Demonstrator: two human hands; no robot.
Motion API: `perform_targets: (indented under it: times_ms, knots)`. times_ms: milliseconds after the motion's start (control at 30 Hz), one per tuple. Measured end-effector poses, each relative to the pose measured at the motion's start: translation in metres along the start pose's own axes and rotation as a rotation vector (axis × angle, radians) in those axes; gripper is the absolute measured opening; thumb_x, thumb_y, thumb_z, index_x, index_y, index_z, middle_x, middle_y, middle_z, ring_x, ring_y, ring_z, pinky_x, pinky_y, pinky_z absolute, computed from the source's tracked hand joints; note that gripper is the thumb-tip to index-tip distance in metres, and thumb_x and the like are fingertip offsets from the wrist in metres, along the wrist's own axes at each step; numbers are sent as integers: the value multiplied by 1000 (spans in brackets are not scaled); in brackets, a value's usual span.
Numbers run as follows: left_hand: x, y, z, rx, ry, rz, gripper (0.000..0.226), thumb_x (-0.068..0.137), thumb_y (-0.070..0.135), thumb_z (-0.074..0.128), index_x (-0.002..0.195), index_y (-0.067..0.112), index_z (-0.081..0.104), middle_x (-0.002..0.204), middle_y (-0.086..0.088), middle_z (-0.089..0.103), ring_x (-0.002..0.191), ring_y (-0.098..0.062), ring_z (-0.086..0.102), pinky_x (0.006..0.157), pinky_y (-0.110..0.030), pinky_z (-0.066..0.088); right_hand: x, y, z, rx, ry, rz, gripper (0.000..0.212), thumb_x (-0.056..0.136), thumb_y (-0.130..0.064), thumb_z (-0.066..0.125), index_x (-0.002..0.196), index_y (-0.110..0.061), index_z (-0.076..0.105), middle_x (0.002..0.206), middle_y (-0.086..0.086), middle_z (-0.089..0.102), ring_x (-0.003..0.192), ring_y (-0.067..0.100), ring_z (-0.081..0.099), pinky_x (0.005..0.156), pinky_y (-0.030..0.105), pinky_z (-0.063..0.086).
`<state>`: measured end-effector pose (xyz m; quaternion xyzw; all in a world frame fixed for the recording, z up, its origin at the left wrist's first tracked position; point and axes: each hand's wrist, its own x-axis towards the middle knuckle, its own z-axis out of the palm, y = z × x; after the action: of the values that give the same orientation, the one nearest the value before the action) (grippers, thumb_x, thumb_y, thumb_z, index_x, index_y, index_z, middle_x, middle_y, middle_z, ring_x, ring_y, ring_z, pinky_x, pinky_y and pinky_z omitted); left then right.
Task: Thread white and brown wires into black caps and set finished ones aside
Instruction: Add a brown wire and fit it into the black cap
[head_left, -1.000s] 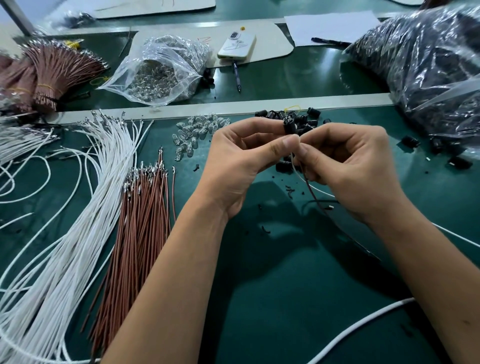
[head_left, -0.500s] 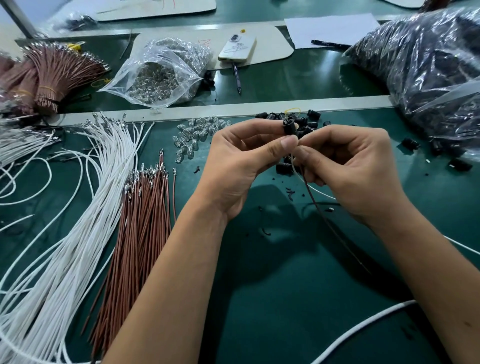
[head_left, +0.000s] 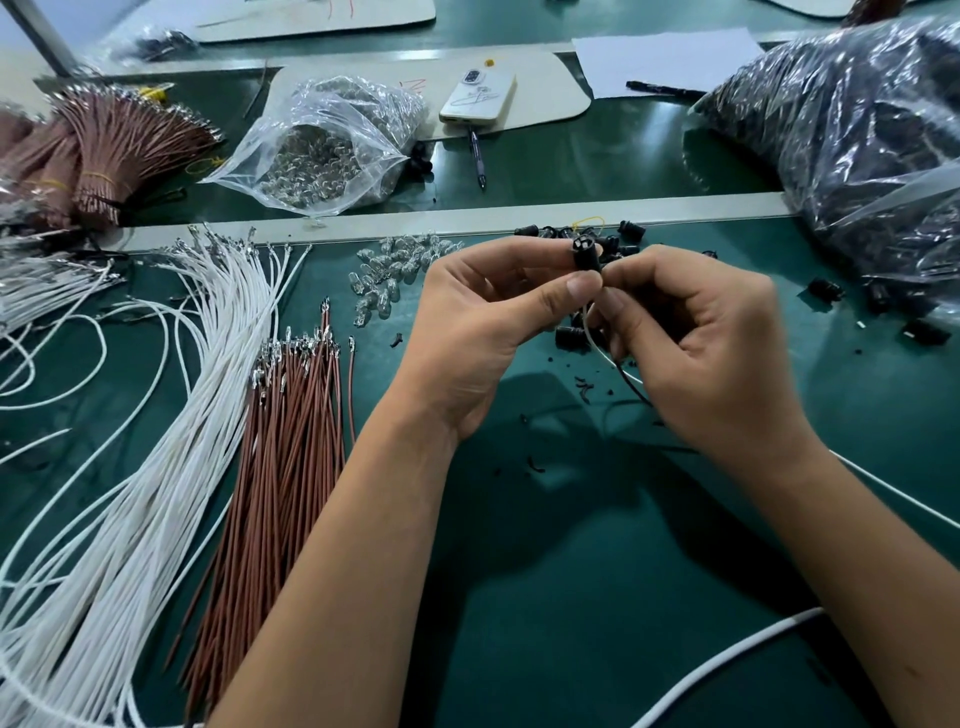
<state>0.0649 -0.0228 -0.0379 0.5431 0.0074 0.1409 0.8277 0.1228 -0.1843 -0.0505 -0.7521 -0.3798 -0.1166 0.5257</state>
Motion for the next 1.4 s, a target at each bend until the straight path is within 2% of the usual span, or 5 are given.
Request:
perform_targets:
  times_ms: [500, 800, 1000, 1167, 1400]
  knots:
    - [0, -1, -1, -31, -2, 40, 20, 65, 4, 81, 84, 8, 76, 85, -8, 76, 77, -16, 70, 77, -27, 56, -1, 1, 2, -23, 27, -25, 8, 100, -11, 68, 95, -8, 73, 71, 1, 68, 62, 19, 66, 58, 37, 53]
    - [1, 1, -2, -10, -94, 155, 29, 73, -15, 71, 81, 13, 78, 81, -5, 73, 76, -17, 67, 80, -29, 56, 0, 3, 1, 9, 10, -64, 8, 99, -11, 69, 91, -13, 70, 74, 0, 66, 64, 20, 67, 59, 42, 53]
    - [0, -1, 0, -46, -40, 146, 22, 74, -13, 71, 83, 6, 77, 82, -6, 75, 75, -15, 70, 78, -26, 57, 3, 1, -1, -105, 0, -96, 7, 95, -3, 73, 88, -4, 73, 76, 0, 66, 69, 16, 63, 62, 33, 49]
    - [0, -2, 7, -96, 62, -50, 15, 73, 4, 73, 85, 9, 79, 82, -3, 75, 70, -10, 67, 74, -21, 54, 1, -3, -3, -90, -2, 3, 11, 93, -5, 69, 83, -6, 69, 68, -2, 63, 59, 7, 54, 59, 19, 41]
    - [3, -1, 7, -194, 97, -348, 36, 74, 8, 72, 109, 1, 66, 75, -6, 66, 65, -12, 60, 68, -18, 52, 1, -8, -4, -35, -92, 92, 18, 92, -9, 61, 75, -7, 62, 58, -2, 50, 50, 5, 40, 51, 19, 33]
